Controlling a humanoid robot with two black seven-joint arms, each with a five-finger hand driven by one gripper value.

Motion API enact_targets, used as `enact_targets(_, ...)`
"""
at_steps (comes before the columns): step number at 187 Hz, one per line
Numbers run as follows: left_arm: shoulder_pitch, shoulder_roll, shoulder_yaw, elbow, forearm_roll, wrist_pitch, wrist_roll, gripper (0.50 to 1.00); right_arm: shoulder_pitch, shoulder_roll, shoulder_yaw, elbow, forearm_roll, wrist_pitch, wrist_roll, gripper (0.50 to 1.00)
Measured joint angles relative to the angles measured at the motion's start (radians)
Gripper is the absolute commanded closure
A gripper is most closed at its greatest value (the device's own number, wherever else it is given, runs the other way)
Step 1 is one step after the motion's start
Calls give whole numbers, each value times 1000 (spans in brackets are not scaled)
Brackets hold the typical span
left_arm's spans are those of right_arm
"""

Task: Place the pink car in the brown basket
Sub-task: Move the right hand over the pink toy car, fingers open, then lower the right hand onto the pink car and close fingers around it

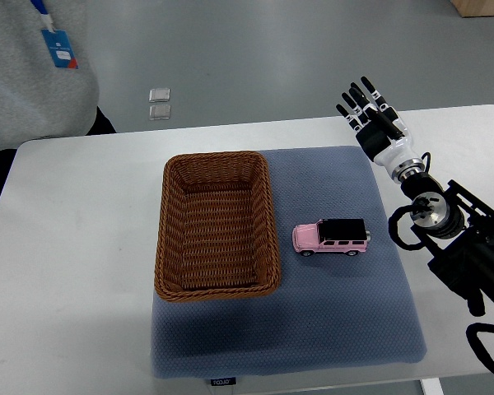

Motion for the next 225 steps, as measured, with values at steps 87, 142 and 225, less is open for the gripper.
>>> enact_targets(87, 0, 0, -1, -5, 0, 0, -1, 500, 57, -58, -133, 8, -226, 80, -11, 591)
enact_targets(142, 0, 0, 0, -4, 0, 0, 0, 500, 284, -421, -538, 249, -764, 257, -110, 591)
enact_targets(225, 0, 0, 4, -6, 0, 0, 0, 500, 337, -654, -815, 650, -830, 174, -234, 591)
